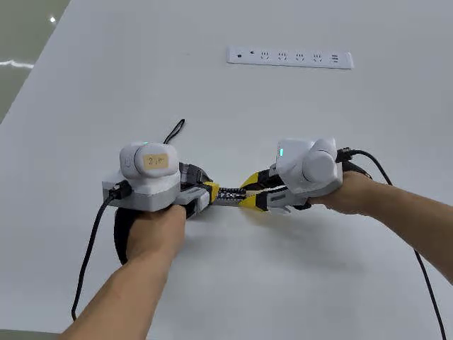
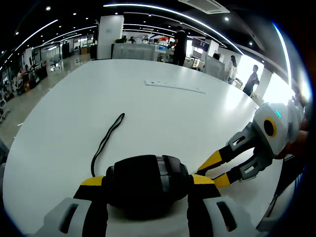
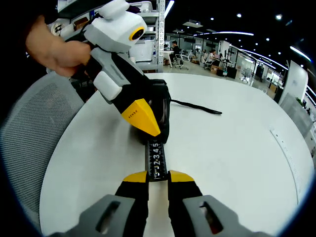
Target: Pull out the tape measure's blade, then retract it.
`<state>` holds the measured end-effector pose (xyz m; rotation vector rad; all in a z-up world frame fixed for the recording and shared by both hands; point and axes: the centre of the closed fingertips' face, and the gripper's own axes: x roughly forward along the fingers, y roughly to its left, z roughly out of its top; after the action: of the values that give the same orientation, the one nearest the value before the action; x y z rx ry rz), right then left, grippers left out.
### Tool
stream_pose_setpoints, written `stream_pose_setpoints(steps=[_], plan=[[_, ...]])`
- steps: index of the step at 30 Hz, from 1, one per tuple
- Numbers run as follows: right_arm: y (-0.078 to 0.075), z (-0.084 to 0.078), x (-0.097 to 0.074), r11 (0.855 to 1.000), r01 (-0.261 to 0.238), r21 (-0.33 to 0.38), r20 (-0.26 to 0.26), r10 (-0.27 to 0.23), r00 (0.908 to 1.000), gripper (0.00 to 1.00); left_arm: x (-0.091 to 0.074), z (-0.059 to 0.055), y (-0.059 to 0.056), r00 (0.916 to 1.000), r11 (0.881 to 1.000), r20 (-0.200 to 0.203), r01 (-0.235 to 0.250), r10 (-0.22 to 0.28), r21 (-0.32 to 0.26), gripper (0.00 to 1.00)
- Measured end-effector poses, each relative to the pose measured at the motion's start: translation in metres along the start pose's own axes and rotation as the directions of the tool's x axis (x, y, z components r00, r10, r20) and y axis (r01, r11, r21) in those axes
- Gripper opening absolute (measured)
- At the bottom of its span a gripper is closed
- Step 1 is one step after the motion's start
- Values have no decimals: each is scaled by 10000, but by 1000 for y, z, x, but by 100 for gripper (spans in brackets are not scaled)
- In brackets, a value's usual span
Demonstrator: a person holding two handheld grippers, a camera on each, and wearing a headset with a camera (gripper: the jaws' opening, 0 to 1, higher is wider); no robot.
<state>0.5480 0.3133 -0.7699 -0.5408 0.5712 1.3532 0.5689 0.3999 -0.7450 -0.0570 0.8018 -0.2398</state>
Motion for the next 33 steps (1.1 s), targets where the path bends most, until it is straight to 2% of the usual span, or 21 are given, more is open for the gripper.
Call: stream_pose_setpoints(steps=[19, 33], plan=[[4, 24, 27, 10000, -51, -25, 276, 52, 9996, 13, 0, 0, 0, 10000, 10000, 16, 25, -24, -55, 62], [5, 26, 28, 10000, -41, -84, 232, 43, 9997, 14, 0, 0, 0, 9999, 9998, 47, 121, -120, -129, 63]])
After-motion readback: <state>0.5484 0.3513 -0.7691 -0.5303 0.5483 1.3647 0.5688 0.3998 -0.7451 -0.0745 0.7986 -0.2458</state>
